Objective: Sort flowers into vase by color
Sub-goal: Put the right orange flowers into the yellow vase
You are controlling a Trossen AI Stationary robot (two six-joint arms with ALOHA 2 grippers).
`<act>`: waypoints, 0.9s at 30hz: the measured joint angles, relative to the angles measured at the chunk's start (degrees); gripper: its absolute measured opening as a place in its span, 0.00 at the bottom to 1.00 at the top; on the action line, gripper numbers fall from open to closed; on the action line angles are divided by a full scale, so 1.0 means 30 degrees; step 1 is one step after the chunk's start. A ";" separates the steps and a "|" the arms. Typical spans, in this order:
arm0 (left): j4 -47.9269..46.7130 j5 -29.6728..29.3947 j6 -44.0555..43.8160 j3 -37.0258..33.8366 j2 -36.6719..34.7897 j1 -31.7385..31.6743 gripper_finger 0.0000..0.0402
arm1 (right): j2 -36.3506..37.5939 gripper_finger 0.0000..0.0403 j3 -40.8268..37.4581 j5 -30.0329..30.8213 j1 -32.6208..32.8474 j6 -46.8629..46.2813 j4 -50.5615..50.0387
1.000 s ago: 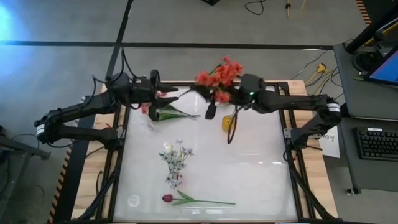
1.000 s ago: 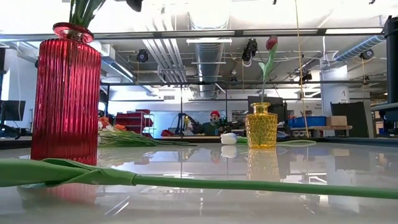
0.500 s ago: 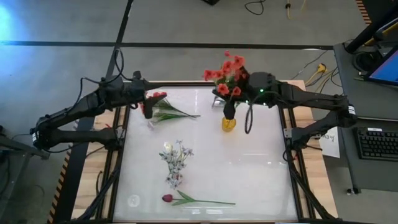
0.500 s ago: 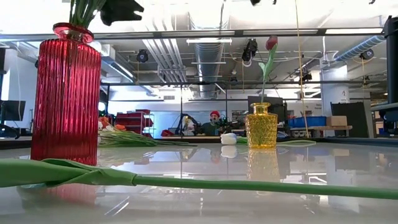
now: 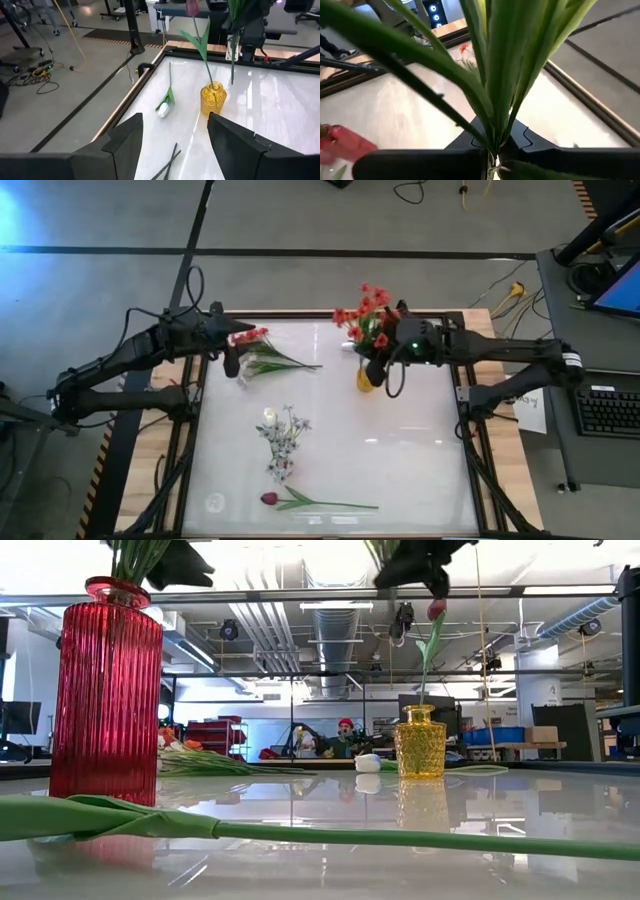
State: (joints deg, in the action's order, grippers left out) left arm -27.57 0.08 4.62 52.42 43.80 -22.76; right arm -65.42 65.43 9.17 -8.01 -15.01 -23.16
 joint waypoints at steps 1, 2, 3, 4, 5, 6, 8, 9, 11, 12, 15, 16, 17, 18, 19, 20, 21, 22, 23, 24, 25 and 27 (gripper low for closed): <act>-0.0007 0.0000 0.0000 -0.0038 -0.0002 0.0000 0.52 | 0.0386 0.03 -0.0340 0.0123 0.0005 -0.0151 -0.0083; 0.0000 0.0000 0.0000 -0.0067 -0.0002 0.0000 0.52 | 0.0818 0.03 -0.0741 0.0453 0.0011 -0.0286 -0.0068; 0.0000 0.0000 -0.0007 -0.0094 -0.0002 0.0000 0.52 | 0.1262 0.03 -0.1188 0.0832 0.0012 -0.0394 -0.0014; 0.0000 0.0000 0.0000 -0.0122 -0.0002 0.0000 0.52 | 0.1622 0.03 -0.1671 0.1279 0.0051 -0.0516 0.0080; 0.0000 0.0001 -0.0001 -0.0135 -0.0002 0.0000 0.52 | 0.1956 0.03 -0.2153 0.1772 0.0050 -0.0537 0.0344; 0.0018 0.0000 -0.0003 -0.0136 -0.0008 0.0000 0.52 | 0.2294 0.03 -0.2691 0.2224 0.0044 -0.0543 0.0755; 0.0039 0.0000 -0.0003 -0.0144 -0.0002 0.0000 0.52 | 0.2868 0.03 -0.3772 0.2788 0.0044 -0.0457 0.1772; 0.0092 0.0000 0.0000 -0.0144 -0.0002 0.0000 0.52 | 0.3077 0.03 -0.4259 0.2915 0.0044 -0.0380 0.2478; 0.0166 0.0000 0.0000 -0.0144 0.0005 0.0000 0.52 | 0.3365 0.03 -0.5117 0.2971 0.0044 -0.0135 0.3651; 0.0182 0.0000 -0.0006 -0.0144 0.0005 0.0000 0.52 | 0.3435 0.03 -0.5475 0.2978 0.0044 -0.0021 0.4054; 0.0175 0.0000 0.0000 -0.0144 0.0005 0.0000 0.52 | 0.3525 0.03 -0.6186 0.3697 0.0044 0.0175 0.4388; 0.0175 0.0000 -0.0007 -0.0144 0.0005 0.0000 0.52 | 0.3523 0.03 -0.6347 0.4025 0.0044 0.0207 0.4408; 0.0175 0.0000 -0.0004 -0.0144 0.0005 0.0000 0.52 | 0.3523 0.03 -0.6501 0.4194 0.0044 0.0229 0.4462; 0.0169 0.0000 -0.0006 -0.0144 0.0011 0.0000 0.52 | 0.3515 0.03 -0.6653 0.4377 0.0043 0.0228 0.4425; 0.0175 0.0000 -0.0007 -0.0144 0.0012 0.0000 0.52 | 0.3463 0.03 -0.6784 0.4502 0.0037 0.0222 0.4396; 0.0173 0.0000 0.0000 -0.0149 0.0012 0.0000 0.52 | 0.3400 0.03 -0.6826 0.4523 0.0044 0.0200 0.4425; 0.0172 -0.0004 -0.0004 -0.0144 0.0012 0.0000 0.52 | 0.3371 0.03 -0.6858 0.4516 0.0040 0.0186 0.4454; 0.0175 -0.0005 0.0000 -0.0147 0.0012 0.0000 0.52 | 0.3370 0.03 -0.6890 0.4516 0.0037 0.0131 0.4413; 0.0175 -0.0007 -0.0007 -0.0148 0.0012 0.0000 0.52 | 0.3370 0.03 -0.6899 0.4517 0.0044 0.0120 0.4455; 0.0175 -0.0007 0.0000 -0.0144 0.0012 0.0000 0.52 | 0.3365 0.03 -0.6899 0.4523 0.0044 0.0114 0.4580; 0.0175 -0.0007 0.0000 -0.0145 0.0012 0.0000 0.52 | 0.3363 0.03 -0.6899 0.4523 0.0044 0.0098 0.4600; 0.0190 -0.0015 -0.0001 -0.0150 0.0012 0.0000 0.52 | 0.3363 0.03 -0.6899 0.4523 0.0044 0.0072 0.4560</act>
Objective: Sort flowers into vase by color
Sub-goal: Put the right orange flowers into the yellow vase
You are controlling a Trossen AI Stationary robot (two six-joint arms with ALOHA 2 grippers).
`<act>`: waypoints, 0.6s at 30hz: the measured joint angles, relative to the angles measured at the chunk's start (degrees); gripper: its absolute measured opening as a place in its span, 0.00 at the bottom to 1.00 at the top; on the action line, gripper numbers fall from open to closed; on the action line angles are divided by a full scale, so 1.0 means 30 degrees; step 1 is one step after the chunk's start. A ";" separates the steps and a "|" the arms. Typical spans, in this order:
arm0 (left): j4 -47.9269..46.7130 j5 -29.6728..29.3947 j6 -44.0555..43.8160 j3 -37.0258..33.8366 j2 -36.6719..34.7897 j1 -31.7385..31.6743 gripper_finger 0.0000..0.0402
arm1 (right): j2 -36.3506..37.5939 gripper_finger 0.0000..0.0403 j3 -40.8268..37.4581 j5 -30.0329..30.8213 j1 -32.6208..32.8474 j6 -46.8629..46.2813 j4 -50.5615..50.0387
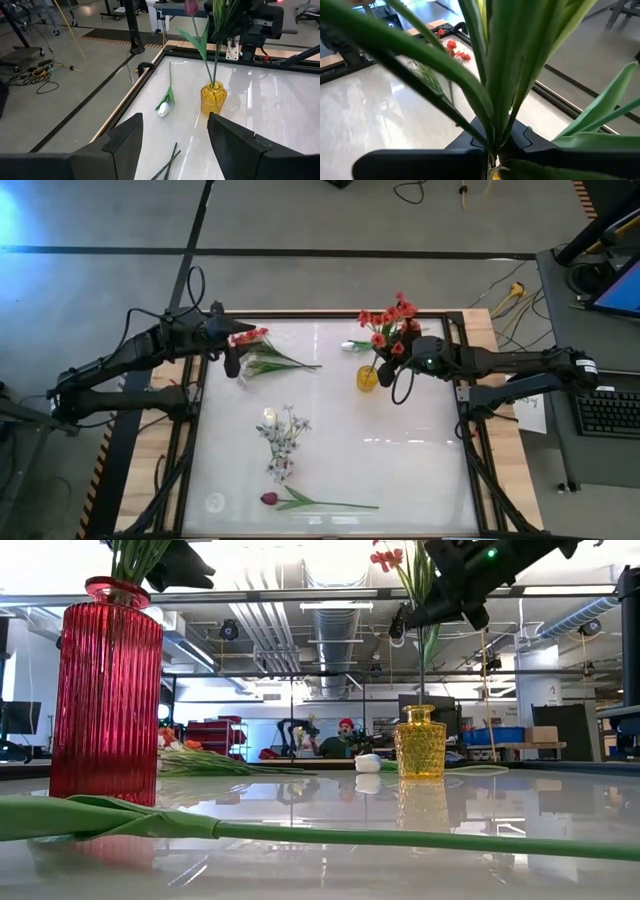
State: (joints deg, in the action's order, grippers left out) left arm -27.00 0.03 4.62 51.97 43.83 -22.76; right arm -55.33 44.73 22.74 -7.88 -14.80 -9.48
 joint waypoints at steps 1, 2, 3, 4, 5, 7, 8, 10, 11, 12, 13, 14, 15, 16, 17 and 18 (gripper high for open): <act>-0.0007 0.0000 0.0001 0.0002 0.0000 0.0000 0.52 | 0.0005 0.03 0.0000 -0.0005 0.0000 -0.0040 0.0005; -0.0005 -0.0005 -0.0002 0.0006 0.0000 0.0000 0.52 | 0.0007 0.03 0.0000 -0.0010 0.0000 -0.0086 0.0010; -0.0007 -0.0007 0.0001 0.0003 0.0000 0.0000 0.52 | 0.0007 0.03 0.0000 -0.0015 0.0000 -0.0148 0.0010; -0.0007 -0.0007 -0.0001 0.0004 0.0000 0.0000 0.52 | 0.0007 0.03 0.0000 -0.0016 0.0000 -0.0198 0.0003; -0.0007 -0.0007 -0.0004 0.0001 0.0000 0.0000 0.52 | 0.0007 0.03 0.0000 -0.0023 0.0000 -0.0214 0.0010; -0.0007 -0.0015 0.0001 0.0006 0.0000 0.0000 0.52 | 0.0007 0.03 0.0000 -0.0029 0.0000 -0.0214 0.0010; -0.0007 -0.0014 0.0001 -0.0001 0.0000 0.0000 0.52 | 0.0007 0.03 0.0000 -0.0029 0.0000 -0.0215 0.0010; -0.0007 -0.0015 0.0001 -0.0001 0.0000 0.0000 0.52 | 0.0007 0.03 0.0000 -0.0029 0.0000 -0.0214 0.0134; -0.0007 -0.0015 0.0001 0.0001 0.0000 0.0000 0.52 | 0.0007 0.03 0.0000 -0.0029 0.0000 -0.0200 0.0346; -0.0007 -0.0015 0.0001 0.0002 0.0000 0.0000 0.52 | 0.0007 0.03 0.0000 -0.0039 0.0000 -0.0158 0.0547; -0.0007 -0.0015 0.0001 -0.0001 0.0000 0.0000 0.52 | 0.0006 0.03 0.0000 -0.0044 0.0000 -0.0132 0.0640; -0.0007 -0.0019 -0.0001 0.0004 0.0000 0.0000 0.52 | 0.0000 0.03 0.0000 -0.0044 0.0000 -0.0127 0.0666; -0.0015 -0.0022 0.0001 -0.0001 0.0000 0.0000 0.52 | -0.0007 0.03 0.0000 -0.0044 0.0000 -0.0134 0.0680; -0.0015 -0.0015 -0.0006 -0.0001 0.0000 0.0000 0.52 | -0.0015 0.03 0.0000 -0.0044 0.0000 -0.0152 0.0673; -0.0015 -0.0022 -0.0006 -0.0016 0.0000 0.0000 0.52 | -0.0015 0.03 0.0000 -0.0044 0.0000 -0.0202 0.0679; -0.0008 -0.0016 0.0001 -0.0035 0.0000 0.0000 0.52 | -0.0015 0.03 0.0000 -0.0051 0.0000 -0.0207 0.0700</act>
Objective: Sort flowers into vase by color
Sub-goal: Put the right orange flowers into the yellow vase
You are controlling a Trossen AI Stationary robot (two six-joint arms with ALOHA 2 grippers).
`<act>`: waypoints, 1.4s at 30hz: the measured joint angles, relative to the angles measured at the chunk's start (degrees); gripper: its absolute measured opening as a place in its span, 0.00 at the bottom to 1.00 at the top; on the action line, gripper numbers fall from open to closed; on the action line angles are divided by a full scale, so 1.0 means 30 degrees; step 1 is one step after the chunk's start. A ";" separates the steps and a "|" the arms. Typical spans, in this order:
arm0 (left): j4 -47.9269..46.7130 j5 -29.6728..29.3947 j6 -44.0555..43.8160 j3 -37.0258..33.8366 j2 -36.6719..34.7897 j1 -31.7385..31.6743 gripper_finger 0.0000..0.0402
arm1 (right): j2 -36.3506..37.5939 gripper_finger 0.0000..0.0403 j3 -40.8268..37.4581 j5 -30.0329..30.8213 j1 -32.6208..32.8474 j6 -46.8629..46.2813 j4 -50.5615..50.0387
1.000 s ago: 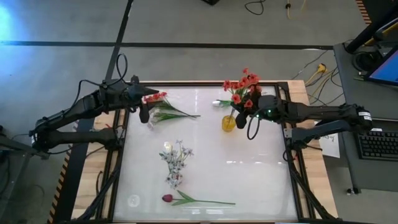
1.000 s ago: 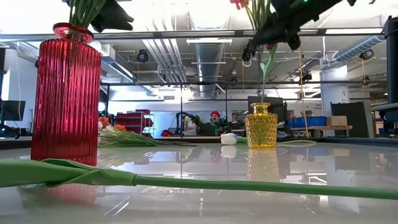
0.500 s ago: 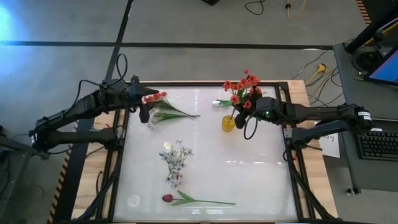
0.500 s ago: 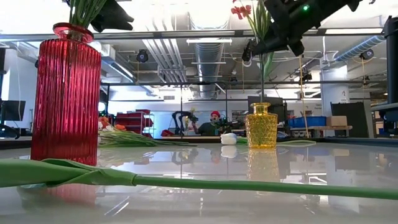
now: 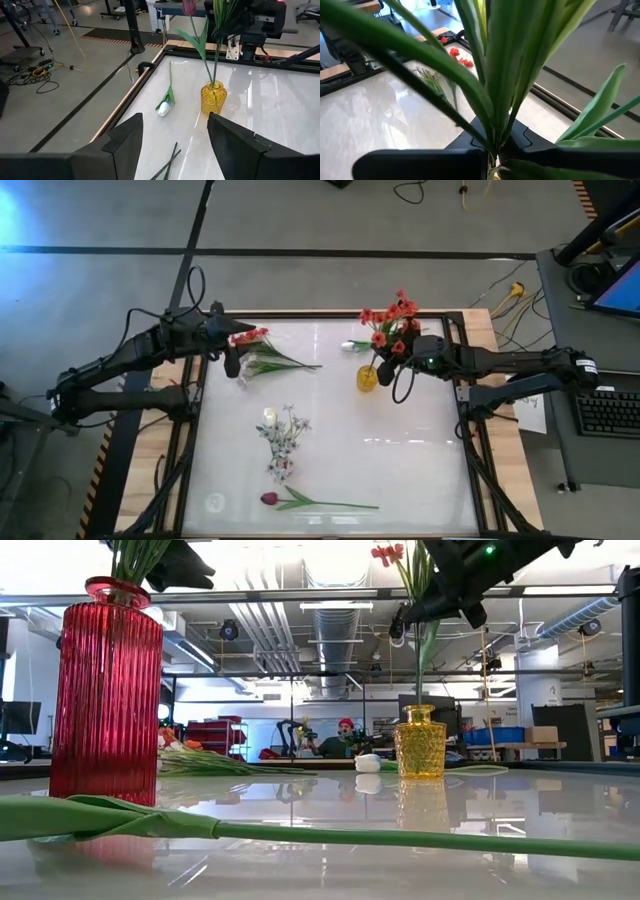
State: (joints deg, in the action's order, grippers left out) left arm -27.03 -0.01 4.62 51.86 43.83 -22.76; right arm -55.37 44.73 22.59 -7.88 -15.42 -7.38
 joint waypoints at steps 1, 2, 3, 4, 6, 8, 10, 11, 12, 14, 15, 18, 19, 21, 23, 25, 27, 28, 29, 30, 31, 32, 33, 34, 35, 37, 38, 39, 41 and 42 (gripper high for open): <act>-0.0011 -0.0006 0.0000 -0.0015 0.0000 0.0000 0.52 | 0.0000 0.03 0.0000 0.0005 0.0000 0.0000 0.0002; 0.0000 -0.0006 0.0000 -0.0033 0.0000 0.0000 0.52 | 0.0000 0.03 0.0000 0.0003 0.0000 -0.0038 -0.0005; 0.0002 -0.0006 0.0002 -0.0046 0.0000 0.0000 0.52 | -0.0007 0.03 0.0000 0.0000 0.0000 -0.0137 -0.0005; 0.0001 -0.0006 0.0052 -0.0053 0.0000 0.0000 0.52 | -0.0007 0.03 0.0000 0.0000 0.0000 -0.0261 -0.0001; 0.0004 -0.0006 0.0083 -0.0053 0.0000 0.0000 0.52 | -0.0007 0.03 0.0000 0.0000 0.0000 -0.0377 0.0002; 0.0009 -0.0006 0.0087 -0.0063 0.0000 0.0000 0.52 | -0.0007 0.03 0.0000 -0.0001 0.0000 -0.0430 0.0002; -0.0013 -0.0006 0.0087 -0.0105 0.0000 0.0007 0.52 | -0.0007 0.03 0.0007 -0.0015 0.0000 -0.0576 0.0002; -0.0006 -0.0006 0.0087 -0.0133 0.0000 0.0000 0.52 | -0.0007 0.03 0.0007 -0.0022 0.0000 -0.0605 -0.0005; 0.0002 -0.0006 0.0095 -0.0181 0.0000 0.0000 0.52 | -0.0007 0.03 0.0007 -0.0067 0.0000 -0.0605 -0.0005; -0.0009 -0.0006 0.0101 -0.0233 0.0000 0.0005 0.52 | -0.0007 0.03 0.0007 -0.0203 0.0000 -0.0605 -0.0005; 0.0003 -0.0006 0.0102 -0.0258 0.0003 0.0004 0.52 | -0.0007 0.03 0.0007 -0.0325 0.0000 -0.0600 -0.0010; 0.0001 -0.0006 0.0109 -0.0310 0.0007 0.0007 0.52 | -0.0007 0.03 0.0007 -0.0546 0.0000 -0.0554 -0.0021; 0.0008 -0.0006 0.0109 -0.0324 0.0003 0.0007 0.52 | -0.0007 0.03 0.0007 -0.0550 0.0000 -0.0550 -0.0047; 0.0015 -0.0006 0.0109 -0.0338 0.0007 0.0007 0.52 | -0.0007 0.03 0.0007 -0.0561 0.0000 -0.0554 -0.0237; 0.0034 -0.0006 0.0104 -0.0338 0.0005 0.0007 0.52 | -0.0015 0.03 0.0007 -0.0568 0.0000 -0.0539 -0.0440; 0.0122 -0.0006 0.0091 -0.0338 0.0000 0.0007 0.52 | -0.0015 0.05 0.0007 -0.0576 0.0002 -0.0537 -0.0583; 0.0129 -0.0006 0.0092 -0.0338 0.0000 0.0007 0.52 | -0.0015 0.09 0.0007 -0.0568 0.0000 -0.0539 -0.0602; 0.0132 -0.0006 0.0087 -0.0338 0.0002 0.0007 0.52 | -0.0015 0.11 0.0007 -0.0559 0.0000 -0.0539 -0.0595; 0.0134 -0.0006 0.0087 -0.0338 0.0023 0.0007 0.52 | -0.0015 0.14 0.0007 -0.0539 0.0000 -0.0546 -0.0595; 0.0147 -0.0006 0.0087 -0.0338 0.0037 0.0007 0.52 | -0.0015 0.17 0.0007 -0.0532 0.0000 -0.0546 -0.0595; 0.0140 -0.0006 0.0087 -0.0338 0.0044 0.0007 0.52 | -0.0015 0.20 0.0007 -0.0532 0.0000 -0.0546 -0.0599; 0.0138 -0.0006 0.0080 -0.0338 0.0051 0.0007 0.52 | -0.0015 0.23 0.0007 -0.0532 0.0000 -0.0546 -0.0595; 0.0145 -0.0006 0.0080 -0.0338 0.0074 0.0007 0.52 | -0.0015 0.26 0.0007 -0.0525 0.0000 -0.0546 -0.0602; 0.0158 -0.0006 0.0080 -0.0338 0.0095 0.0007 0.52 | -0.0015 0.29 0.0007 -0.0525 0.0000 -0.0563 -0.0602; 0.0154 -0.0006 0.0080 -0.0338 0.0113 0.0007 0.52 | -0.0015 0.31 0.0007 -0.0525 0.0000 -0.0600 -0.0602; 0.0152 -0.0006 0.0080 -0.0338 0.0141 0.0007 0.52 | -0.0015 0.36 0.0007 -0.0525 0.0000 -0.0676 -0.0608; 0.0197 -0.0006 0.0080 -0.0338 0.0169 0.0007 0.52 | -0.0015 0.38 0.0007 -0.0525 0.0000 -0.0682 -0.0648; 0.0234 -0.0006 0.0074 -0.0338 0.0176 0.0007 0.52 | -0.0015 0.40 0.0007 -0.0526 0.0000 -0.0689 -0.0723; 0.0239 -0.0006 0.0080 -0.0338 0.0205 0.0007 0.52 | -0.0015 0.44 0.0007 -0.0540 0.0000 -0.0890 -0.0968; 0.0285 -0.0006 0.0080 -0.0338 0.0233 0.0007 0.52 | -0.0015 0.45 0.0007 -0.0569 0.0000 -0.0904 -0.1084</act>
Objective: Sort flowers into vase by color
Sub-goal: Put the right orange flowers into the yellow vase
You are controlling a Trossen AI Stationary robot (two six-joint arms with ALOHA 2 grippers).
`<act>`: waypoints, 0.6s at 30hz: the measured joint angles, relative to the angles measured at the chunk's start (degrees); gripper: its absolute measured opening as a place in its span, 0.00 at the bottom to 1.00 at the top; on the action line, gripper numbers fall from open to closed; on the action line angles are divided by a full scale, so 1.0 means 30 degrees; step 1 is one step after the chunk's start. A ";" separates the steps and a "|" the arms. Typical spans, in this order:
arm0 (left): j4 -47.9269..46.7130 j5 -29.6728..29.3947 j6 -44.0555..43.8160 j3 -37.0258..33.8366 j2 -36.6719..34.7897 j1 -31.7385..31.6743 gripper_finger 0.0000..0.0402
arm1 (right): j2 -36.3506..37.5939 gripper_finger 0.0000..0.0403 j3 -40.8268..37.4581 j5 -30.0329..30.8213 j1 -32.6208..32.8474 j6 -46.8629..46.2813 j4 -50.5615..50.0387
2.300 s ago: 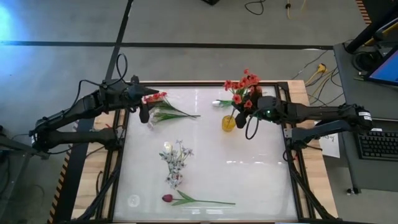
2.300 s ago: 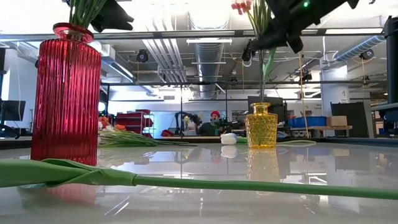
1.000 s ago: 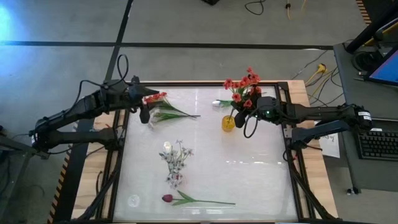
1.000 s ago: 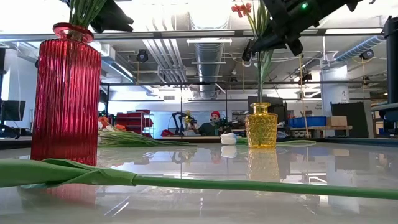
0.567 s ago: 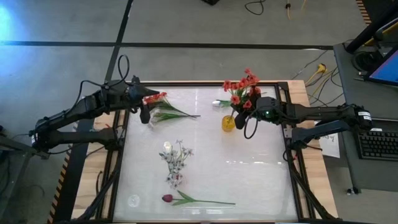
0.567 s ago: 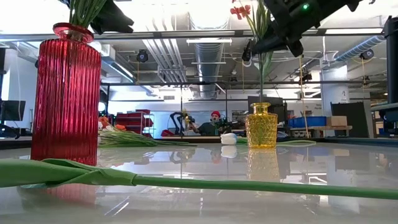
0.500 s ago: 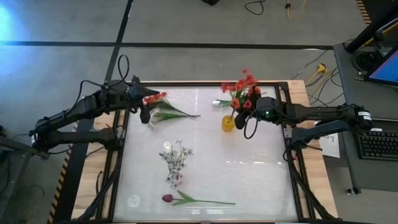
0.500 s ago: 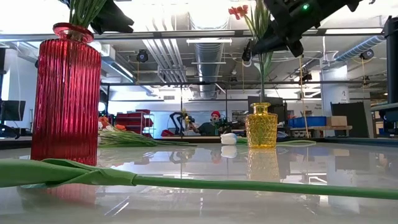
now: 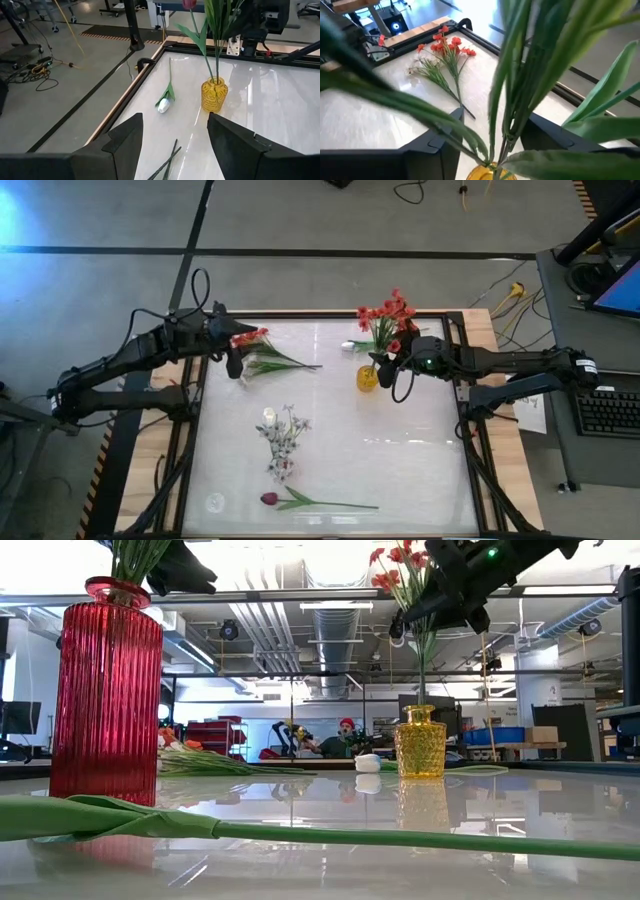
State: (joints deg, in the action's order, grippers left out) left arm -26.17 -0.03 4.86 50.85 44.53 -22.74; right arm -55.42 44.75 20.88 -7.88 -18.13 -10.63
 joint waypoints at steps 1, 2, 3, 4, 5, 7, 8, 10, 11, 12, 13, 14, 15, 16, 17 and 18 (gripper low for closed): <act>0.0035 0.0000 0.0000 0.0000 0.0021 0.0000 0.52 | 0.0000 0.47 0.0000 -0.0099 0.0000 -0.0022 -0.0055; 0.0041 0.0000 0.0000 0.0000 0.0049 0.0000 0.52 | 0.0000 0.48 0.0001 -0.0141 0.0007 -0.0025 -0.0055; 0.0036 0.0000 0.0012 0.0000 0.0097 0.0000 0.52 | 0.0000 0.50 0.0004 -0.0364 0.0007 -0.0029 -0.0051; 0.0044 0.0000 0.0015 0.0000 0.0140 0.0000 0.52 | 0.0005 0.51 0.0000 -0.0576 0.0021 -0.0037 -0.0049; 0.0036 0.0000 0.0015 0.0000 0.0179 0.0000 0.52 | 0.0007 0.53 0.0007 -0.0716 0.0032 -0.0142 -0.0067; 0.0051 0.0000 0.0022 0.0000 0.0303 0.0000 0.52 | 0.0007 0.56 0.0009 -0.1015 0.0036 -0.0464 -0.0410; 0.0051 0.0000 0.0022 0.0000 0.0352 0.0000 0.52 | 0.0007 0.58 0.0022 -0.1034 0.0036 -0.0623 -0.0726; 0.0084 0.0000 0.0022 0.0000 0.0475 0.0000 0.52 | 0.0007 0.61 0.0022 -0.1034 0.0036 -0.1204 -0.1554; 0.0140 0.0000 0.0022 0.0000 0.0529 0.0000 0.52 | 0.0007 0.63 0.0022 -0.1027 0.0029 -0.1630 -0.1987; 0.0209 0.0000 0.0029 0.0000 0.0569 0.0000 0.52 | 0.0007 0.64 0.0022 -0.1024 0.0029 -0.1892 -0.2383; 0.0258 0.0000 0.0029 0.0000 0.0615 0.0000 0.52 | 0.0020 0.65 0.0022 -0.1032 0.0029 -0.2264 -0.2745; 0.0276 0.0000 0.0029 0.0000 0.0641 0.0000 0.52 | 0.0035 0.66 0.0022 -0.1015 0.0029 -0.2684 -0.3039; 0.0303 0.0000 0.0029 0.0016 0.0654 0.0000 0.52 | 0.0053 0.67 0.0022 -0.1027 0.0029 -0.2929 -0.3261; 0.0297 0.0000 0.0018 0.0102 0.0679 0.0000 0.52 | 0.0062 0.68 0.0022 -0.1038 0.0029 -0.3162 -0.3419; 0.0303 0.0000 -0.0041 0.0244 0.0685 0.0000 0.52 | 0.0073 0.68 0.0022 -0.1061 0.0033 -0.3400 -0.3563; 0.0349 0.0000 -0.0211 0.0400 0.0685 0.0000 0.52 | 0.0073 0.68 0.0022 -0.1224 0.0036 -0.3674 -0.3710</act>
State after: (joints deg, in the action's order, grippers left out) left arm -25.12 -0.03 4.23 52.05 46.59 -22.74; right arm -55.20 44.82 17.21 -7.77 -29.15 -21.76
